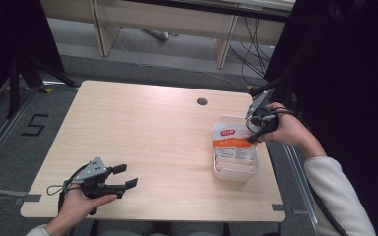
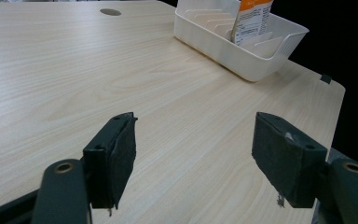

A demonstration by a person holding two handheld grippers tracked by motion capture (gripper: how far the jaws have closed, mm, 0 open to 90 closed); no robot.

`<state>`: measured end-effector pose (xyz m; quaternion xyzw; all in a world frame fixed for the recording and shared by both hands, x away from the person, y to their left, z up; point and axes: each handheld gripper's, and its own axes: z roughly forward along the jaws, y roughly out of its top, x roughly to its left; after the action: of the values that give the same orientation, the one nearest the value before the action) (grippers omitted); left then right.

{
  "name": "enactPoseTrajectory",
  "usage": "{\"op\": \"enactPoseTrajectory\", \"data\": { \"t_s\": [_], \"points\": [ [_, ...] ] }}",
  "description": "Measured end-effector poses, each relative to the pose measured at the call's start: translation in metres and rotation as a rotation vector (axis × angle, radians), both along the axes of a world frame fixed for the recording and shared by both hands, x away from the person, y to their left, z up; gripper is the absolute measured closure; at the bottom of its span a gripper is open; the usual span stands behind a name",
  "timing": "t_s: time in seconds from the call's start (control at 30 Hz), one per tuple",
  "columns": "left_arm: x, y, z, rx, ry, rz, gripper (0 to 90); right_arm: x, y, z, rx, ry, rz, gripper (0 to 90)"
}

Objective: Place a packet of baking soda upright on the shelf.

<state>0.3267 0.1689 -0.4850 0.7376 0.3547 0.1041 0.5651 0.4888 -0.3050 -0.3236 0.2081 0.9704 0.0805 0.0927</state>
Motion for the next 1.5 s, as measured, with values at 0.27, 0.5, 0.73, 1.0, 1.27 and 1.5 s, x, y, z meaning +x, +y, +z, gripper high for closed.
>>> {"op": "enactPoseTrajectory", "data": {
  "t_s": [0.27, 0.5, 0.73, 1.0, 1.27, 1.5],
  "points": [
    [-0.001, 0.000, 0.000, 0.001, 0.008, 0.002, 29.8, -0.005, 0.016, 0.004, 0.062, -0.088, -0.007, 44.3],
    [-0.001, 0.001, 0.001, 0.008, 0.009, 0.012, 30.1, -0.013, 0.040, 0.020, 0.118, -0.158, 0.033, 43.9],
    [-0.001, 0.002, 0.001, 0.007, 0.007, 0.014, 30.0, -0.026, 0.067, 0.023, 0.154, -0.205, 0.099, 44.1],
    [0.000, 0.002, 0.000, 0.015, 0.010, 0.006, 29.7, -0.039, 0.095, 0.016, 0.180, -0.226, 0.172, 44.3],
    [0.000, 0.002, 0.000, 0.005, 0.008, 0.006, 29.6, -0.047, 0.119, 0.009, 0.215, -0.226, 0.244, 45.8],
    [-0.001, 0.002, 0.001, 0.007, 0.014, 0.014, 29.6, -0.055, 0.132, -0.006, 0.219, -0.193, 0.258, 45.5]
  ]
}}
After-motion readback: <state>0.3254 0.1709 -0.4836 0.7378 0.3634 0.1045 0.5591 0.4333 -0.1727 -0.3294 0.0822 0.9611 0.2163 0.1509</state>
